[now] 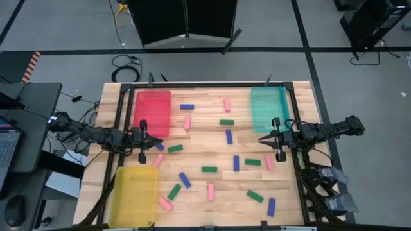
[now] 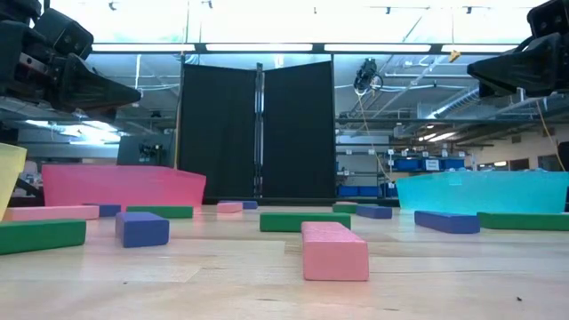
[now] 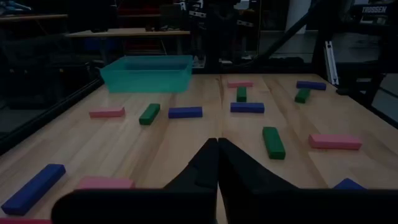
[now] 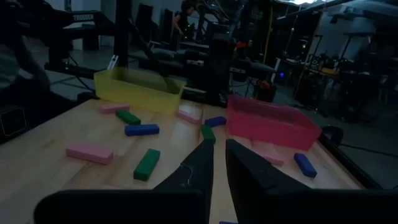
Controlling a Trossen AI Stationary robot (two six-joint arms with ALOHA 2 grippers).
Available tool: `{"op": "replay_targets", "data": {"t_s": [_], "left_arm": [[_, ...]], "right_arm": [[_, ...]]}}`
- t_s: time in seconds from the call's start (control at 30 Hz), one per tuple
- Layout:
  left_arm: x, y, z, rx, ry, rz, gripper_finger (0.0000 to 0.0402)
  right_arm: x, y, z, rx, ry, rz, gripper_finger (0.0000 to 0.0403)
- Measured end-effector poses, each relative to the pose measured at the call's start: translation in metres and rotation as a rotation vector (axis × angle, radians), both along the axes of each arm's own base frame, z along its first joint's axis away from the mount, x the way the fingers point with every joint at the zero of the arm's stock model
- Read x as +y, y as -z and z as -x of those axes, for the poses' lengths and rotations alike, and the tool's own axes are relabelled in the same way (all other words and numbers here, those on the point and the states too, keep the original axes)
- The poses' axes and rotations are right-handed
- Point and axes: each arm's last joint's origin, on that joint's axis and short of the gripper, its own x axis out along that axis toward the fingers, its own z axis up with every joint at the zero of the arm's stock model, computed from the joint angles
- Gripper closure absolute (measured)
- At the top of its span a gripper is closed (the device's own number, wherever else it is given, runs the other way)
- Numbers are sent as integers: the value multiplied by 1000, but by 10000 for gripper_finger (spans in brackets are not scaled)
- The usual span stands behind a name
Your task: Sort blocks
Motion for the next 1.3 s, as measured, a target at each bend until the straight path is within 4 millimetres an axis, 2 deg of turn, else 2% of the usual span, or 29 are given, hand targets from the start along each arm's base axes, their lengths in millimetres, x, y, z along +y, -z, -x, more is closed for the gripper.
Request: {"op": "replay_targets", "data": {"t_s": [0.27, 0.47, 0.67, 0.77, 0.9, 0.97, 1.07, 1.2, 1.3], "left_arm": [[0, 0, 0, 0, 0, 0, 386], [0, -11, 0, -87, -8, -196, 386], [1, -16, 0, -143, -16, -174, 386], [1, -19, 0, -179, -20, -113, 386], [1, -31, 2, -311, -23, 115, 386], [3, -39, 4, -403, -34, 209, 386], [4, -46, 6, -485, -33, 305, 386], [4, -47, 6, -497, -23, 369, 386], [4, -47, 6, -501, -17, 417, 386]], "right_arm": [[0, 0, 0, 0, 0, 0, 348], [0, 0, 0, -3, 0, -2, 348], [-1, -15, 1, -159, 23, 29, 348], [-2, -31, 4, -316, 16, -93, 348], [-7, -53, 13, -548, 44, -372, 348], [-10, -58, 15, -594, 91, -488, 348], [-10, -57, 6, -459, 82, -548, 348], [-6, -49, -13, -256, 12, -665, 348], [-2, -45, -25, -168, -37, -672, 348]]}}
